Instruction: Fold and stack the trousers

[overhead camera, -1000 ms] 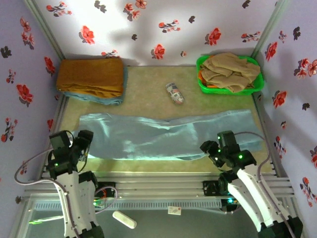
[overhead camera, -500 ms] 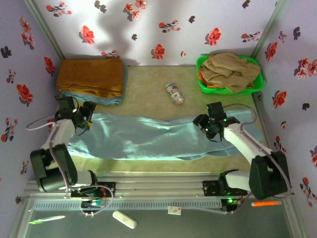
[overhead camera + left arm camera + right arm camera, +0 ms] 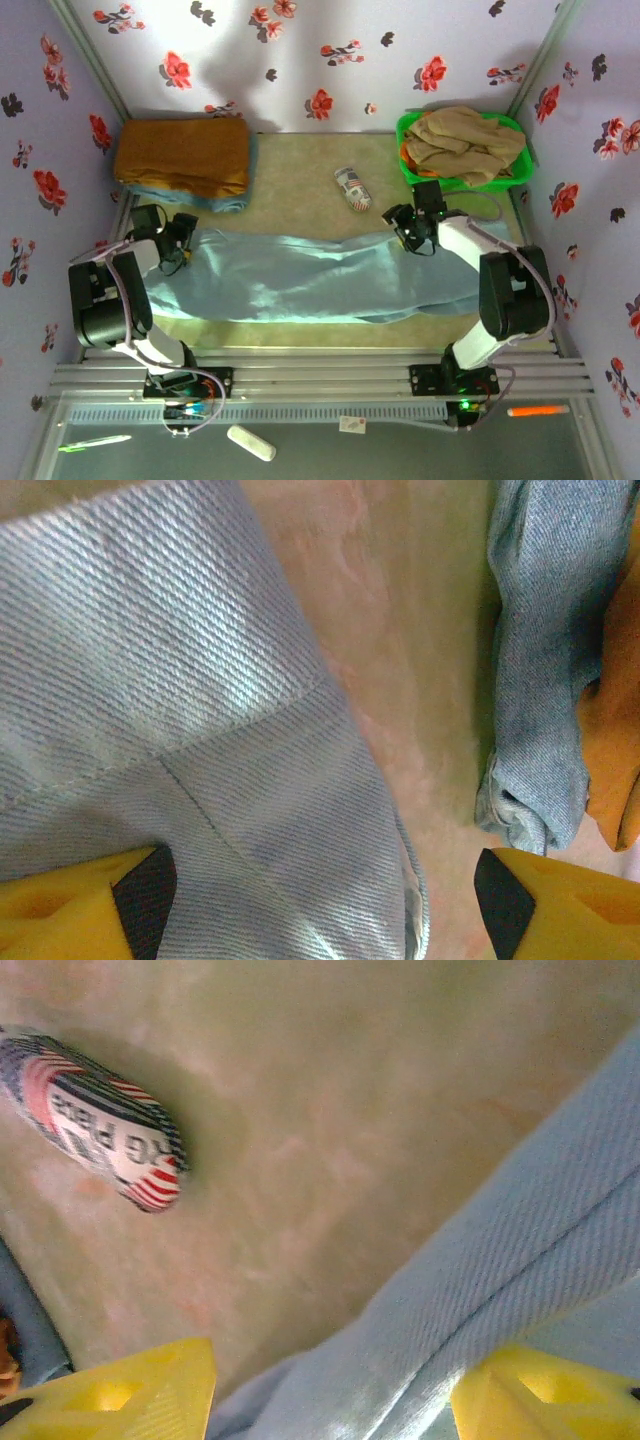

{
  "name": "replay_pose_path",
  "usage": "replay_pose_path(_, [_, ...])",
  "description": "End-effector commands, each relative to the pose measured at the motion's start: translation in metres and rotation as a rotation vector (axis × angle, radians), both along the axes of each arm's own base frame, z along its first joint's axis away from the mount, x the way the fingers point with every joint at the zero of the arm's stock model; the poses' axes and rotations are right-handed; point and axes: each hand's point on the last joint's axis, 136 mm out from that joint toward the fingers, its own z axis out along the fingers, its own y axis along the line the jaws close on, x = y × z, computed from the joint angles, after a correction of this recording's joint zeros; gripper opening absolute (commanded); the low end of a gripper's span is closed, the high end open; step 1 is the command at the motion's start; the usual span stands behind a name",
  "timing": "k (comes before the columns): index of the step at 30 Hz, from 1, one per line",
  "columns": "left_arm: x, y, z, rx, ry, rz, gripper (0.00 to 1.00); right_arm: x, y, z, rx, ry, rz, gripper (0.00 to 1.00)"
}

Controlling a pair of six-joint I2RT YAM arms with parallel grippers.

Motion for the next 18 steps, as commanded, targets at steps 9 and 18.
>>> replay_pose_path(9, [-0.032,0.030,-0.026,0.058,0.071,0.062,0.82,0.037,0.006,-0.031,0.006,0.063,0.026,0.60])
replay_pose_path(18, [-0.070,0.066,-0.026,0.119,0.126,0.187,0.80,0.007,-0.030,-0.013,-0.030,0.032,0.046,0.75])
